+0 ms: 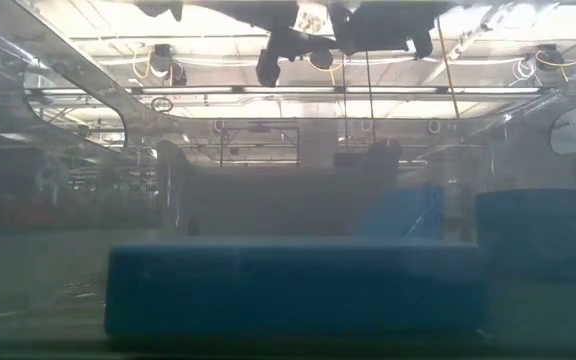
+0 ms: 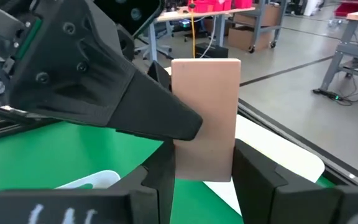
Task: Sort & place blocks by color
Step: Put the light brown block into the gray bin
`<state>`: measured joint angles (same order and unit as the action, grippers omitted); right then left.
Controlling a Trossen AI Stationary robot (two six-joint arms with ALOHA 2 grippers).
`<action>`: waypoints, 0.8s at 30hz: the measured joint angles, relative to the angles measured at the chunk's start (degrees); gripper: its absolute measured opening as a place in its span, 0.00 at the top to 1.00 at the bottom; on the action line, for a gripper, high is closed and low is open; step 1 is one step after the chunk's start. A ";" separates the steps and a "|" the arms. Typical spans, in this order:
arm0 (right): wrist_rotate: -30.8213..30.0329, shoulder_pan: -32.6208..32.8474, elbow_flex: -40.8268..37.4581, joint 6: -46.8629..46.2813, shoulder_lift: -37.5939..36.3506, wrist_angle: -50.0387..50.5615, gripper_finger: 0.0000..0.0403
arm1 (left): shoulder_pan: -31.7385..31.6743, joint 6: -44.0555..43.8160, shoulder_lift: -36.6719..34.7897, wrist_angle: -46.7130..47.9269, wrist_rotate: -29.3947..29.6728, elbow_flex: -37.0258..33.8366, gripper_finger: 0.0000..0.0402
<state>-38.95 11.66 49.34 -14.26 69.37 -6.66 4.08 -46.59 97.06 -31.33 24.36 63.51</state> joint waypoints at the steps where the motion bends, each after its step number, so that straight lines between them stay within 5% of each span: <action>1: -0.31 0.00 0.00 -0.03 0.29 -0.12 0.72 | -0.10 0.38 0.00 0.02 0.02 0.00 0.62; 11: -0.01 0.02 0.02 0.00 1.73 0.09 0.61 | -0.20 2.59 0.09 1.64 -0.31 -0.12 0.84; 24: 7.19 1.04 -0.76 -7.83 1.31 2.79 0.43 | -0.25 2.59 0.02 0.75 0.07 0.07 0.83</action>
<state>-31.76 12.70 48.58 -22.09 70.68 -3.87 3.82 -43.99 97.08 -30.58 24.43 63.57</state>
